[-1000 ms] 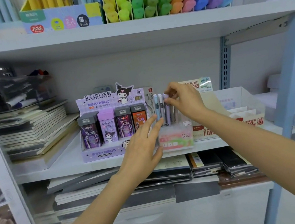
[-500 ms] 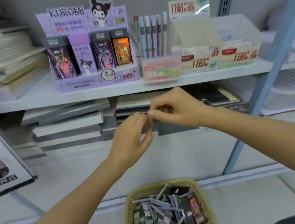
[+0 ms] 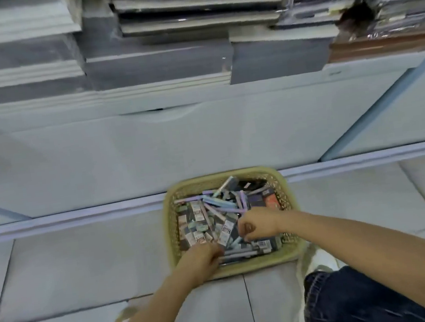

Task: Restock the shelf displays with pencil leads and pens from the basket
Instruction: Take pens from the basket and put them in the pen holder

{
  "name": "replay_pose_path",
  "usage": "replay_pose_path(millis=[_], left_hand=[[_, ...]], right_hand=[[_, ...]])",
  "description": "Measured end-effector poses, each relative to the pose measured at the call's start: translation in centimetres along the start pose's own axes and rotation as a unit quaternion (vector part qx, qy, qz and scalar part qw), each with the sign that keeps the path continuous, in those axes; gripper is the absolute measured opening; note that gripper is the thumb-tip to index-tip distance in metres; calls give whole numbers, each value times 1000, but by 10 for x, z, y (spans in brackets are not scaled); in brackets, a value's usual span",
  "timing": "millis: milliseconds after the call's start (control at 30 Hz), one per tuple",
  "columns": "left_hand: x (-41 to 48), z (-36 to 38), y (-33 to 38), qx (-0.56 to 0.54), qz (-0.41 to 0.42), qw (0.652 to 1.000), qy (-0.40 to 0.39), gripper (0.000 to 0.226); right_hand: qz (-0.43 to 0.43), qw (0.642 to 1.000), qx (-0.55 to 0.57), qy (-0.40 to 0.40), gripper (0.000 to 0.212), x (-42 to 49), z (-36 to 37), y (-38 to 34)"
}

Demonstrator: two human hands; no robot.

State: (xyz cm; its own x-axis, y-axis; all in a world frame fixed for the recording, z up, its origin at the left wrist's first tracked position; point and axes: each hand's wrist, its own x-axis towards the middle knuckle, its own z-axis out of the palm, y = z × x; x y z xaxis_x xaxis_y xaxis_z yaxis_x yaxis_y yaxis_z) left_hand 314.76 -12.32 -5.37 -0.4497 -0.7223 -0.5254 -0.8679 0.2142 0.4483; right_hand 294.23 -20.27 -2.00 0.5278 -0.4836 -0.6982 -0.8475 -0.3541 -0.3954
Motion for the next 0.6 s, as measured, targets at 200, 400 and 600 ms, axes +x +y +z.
replay_pose_path(millis=[200, 400, 600], left_hand=[[16, 11, -2, -1, 8, 1000, 0, 35], [21, 13, 4, 30, -5, 999, -9, 31], [27, -2, 14, -17, 0, 1000, 25, 36]], right_hand=[[-2, 998, -56, -8, 30, 15, 51, 12], [-21, 996, -79, -45, 23, 15, 54, 14], [-79, 997, 12, -4, 18, 21, 20, 2]])
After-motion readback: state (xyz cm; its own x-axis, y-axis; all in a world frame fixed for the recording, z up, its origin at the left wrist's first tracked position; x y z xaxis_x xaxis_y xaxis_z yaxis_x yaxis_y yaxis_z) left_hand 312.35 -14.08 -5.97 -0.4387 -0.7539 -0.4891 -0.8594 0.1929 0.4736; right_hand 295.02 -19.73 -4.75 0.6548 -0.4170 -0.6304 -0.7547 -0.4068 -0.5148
